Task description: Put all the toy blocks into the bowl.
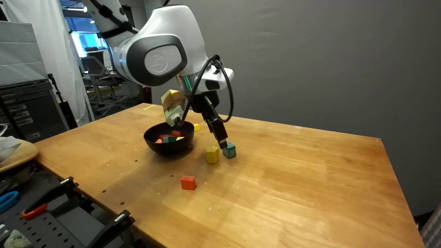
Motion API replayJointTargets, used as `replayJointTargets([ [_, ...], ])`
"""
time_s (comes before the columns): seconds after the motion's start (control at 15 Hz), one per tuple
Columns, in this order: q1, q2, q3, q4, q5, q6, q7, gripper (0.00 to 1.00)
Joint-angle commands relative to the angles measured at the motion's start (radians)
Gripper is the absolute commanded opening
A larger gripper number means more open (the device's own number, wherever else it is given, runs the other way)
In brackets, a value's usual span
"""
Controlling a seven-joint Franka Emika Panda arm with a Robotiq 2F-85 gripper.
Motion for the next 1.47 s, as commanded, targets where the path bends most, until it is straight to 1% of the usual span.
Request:
replayJointTargets([
  [0.0, -0.055, -0.12, 0.072, -0.079, -0.022, 0.044, -0.148, 1.0],
  [0.07, -0.008, -0.044, 0.007, -0.031, -0.018, 0.018, -0.077, 1.0],
  [0.2, -0.031, -0.079, 0.049, -0.045, -0.02, 0.017, -0.114, 1.0],
  [0.27, -0.026, -0.049, 0.05, -0.025, -0.013, 0.004, -0.096, 1.0],
  [0.33, 0.014, -0.013, -0.002, -0.009, -0.041, 0.006, -0.047, 1.0],
  [0.4, 0.011, 0.013, -0.002, 0.006, -0.026, -0.007, -0.044, 1.0],
  [0.53, -0.011, 0.05, 0.028, 0.035, 0.009, -0.055, -0.041, 1.0],
  [0.67, -0.011, 0.083, 0.039, 0.064, 0.023, -0.088, -0.027, 1.0],
  [0.73, -0.033, 0.091, 0.067, 0.078, 0.044, -0.106, -0.031, 1.0],
  [0.8, -0.063, 0.094, 0.103, 0.091, 0.072, -0.127, -0.047, 0.75],
  [0.87, -0.071, 0.102, 0.113, 0.104, 0.09, -0.142, -0.046, 0.72],
  [0.93, -0.088, 0.106, 0.133, 0.117, 0.113, -0.162, -0.054, 0.66],
  [1.0, -0.103, 0.111, 0.148, 0.129, 0.134, -0.178, -0.057, 0.56],
  [1.07, -0.107, 0.117, 0.152, 0.138, 0.148, -0.184, -0.053, 0.49],
  [1.27, -0.111, 0.135, 0.148, 0.158, 0.166, -0.19, -0.043, 0.26],
  [1.33, -0.108, 0.135, 0.143, 0.161, 0.167, -0.189, -0.038, 0.2],
  [1.4, -0.107, 0.131, 0.142, 0.158, 0.166, -0.189, -0.04, 0.2],
])
